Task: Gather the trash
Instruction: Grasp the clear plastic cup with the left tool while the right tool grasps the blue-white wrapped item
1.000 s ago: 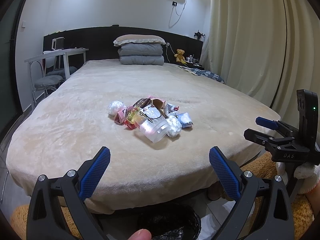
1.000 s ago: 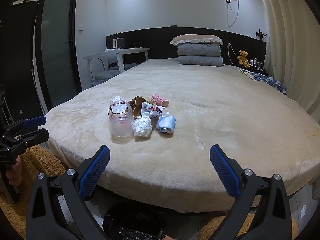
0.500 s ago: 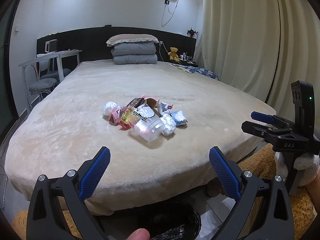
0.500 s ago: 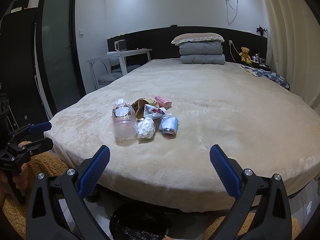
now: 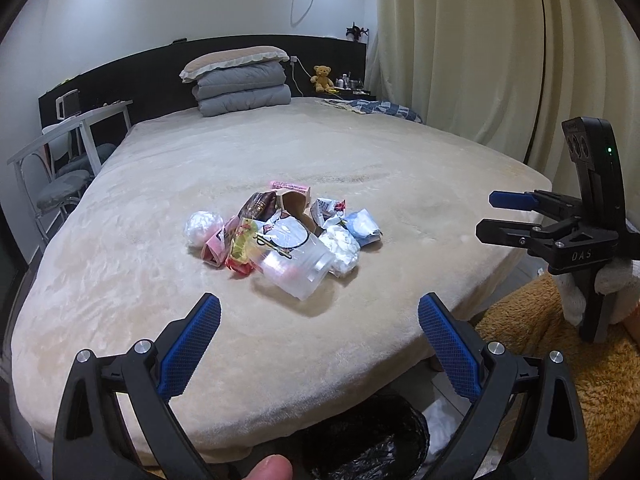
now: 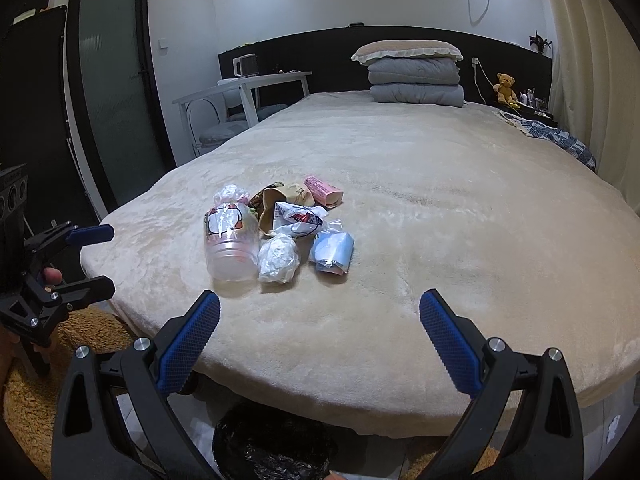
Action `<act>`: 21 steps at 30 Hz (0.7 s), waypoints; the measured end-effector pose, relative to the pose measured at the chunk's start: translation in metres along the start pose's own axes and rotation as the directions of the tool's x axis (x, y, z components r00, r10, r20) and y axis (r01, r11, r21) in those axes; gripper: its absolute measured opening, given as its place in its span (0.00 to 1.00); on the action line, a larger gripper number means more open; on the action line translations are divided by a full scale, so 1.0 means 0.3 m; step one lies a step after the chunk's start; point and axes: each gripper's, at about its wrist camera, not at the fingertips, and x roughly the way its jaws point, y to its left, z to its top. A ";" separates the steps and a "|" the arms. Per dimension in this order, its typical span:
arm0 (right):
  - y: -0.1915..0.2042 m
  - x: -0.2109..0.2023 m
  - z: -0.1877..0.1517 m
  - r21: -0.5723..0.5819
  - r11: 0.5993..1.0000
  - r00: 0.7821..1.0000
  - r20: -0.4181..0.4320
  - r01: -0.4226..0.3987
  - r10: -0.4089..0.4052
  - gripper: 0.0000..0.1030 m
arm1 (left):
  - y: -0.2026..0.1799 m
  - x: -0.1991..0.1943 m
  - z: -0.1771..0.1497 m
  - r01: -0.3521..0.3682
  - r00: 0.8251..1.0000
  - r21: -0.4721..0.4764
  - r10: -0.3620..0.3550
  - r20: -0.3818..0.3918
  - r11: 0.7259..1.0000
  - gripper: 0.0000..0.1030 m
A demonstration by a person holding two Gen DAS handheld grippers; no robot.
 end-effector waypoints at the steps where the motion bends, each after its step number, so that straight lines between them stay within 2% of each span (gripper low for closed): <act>1: -0.007 0.018 0.011 -0.012 1.000 1.000 -0.008 0.000 0.000 0.97 | 0.008 0.019 0.011 -0.001 1.000 0.016 0.001 -0.007 1.000 0.93; 7: -0.054 0.132 0.070 -0.099 0.995 0.998 -0.054 -0.026 0.020 0.97 | 0.055 0.136 0.066 0.018 0.998 0.106 -0.011 -0.068 0.994 0.93; 11: -0.089 0.218 0.108 -0.144 0.985 0.991 -0.107 -0.099 0.084 0.97 | 0.065 0.217 0.088 0.065 0.992 0.164 -0.045 -0.120 0.984 0.93; 14: -0.104 0.282 0.126 -0.170 0.972 0.979 -0.151 -0.160 0.135 0.97 | 0.070 0.279 0.095 0.069 0.988 0.208 -0.039 -0.147 0.976 0.93; 17: -0.099 0.338 0.136 -0.220 0.953 0.968 -0.185 -0.208 0.168 0.97 | 0.081 0.327 0.103 0.084 0.985 0.230 -0.046 -0.167 0.969 0.92; 21: -0.101 0.413 0.144 -0.256 0.940 0.960 -0.225 -0.225 0.169 0.96 | 0.078 0.358 0.108 0.069 0.988 0.285 -0.026 -0.150 0.956 0.92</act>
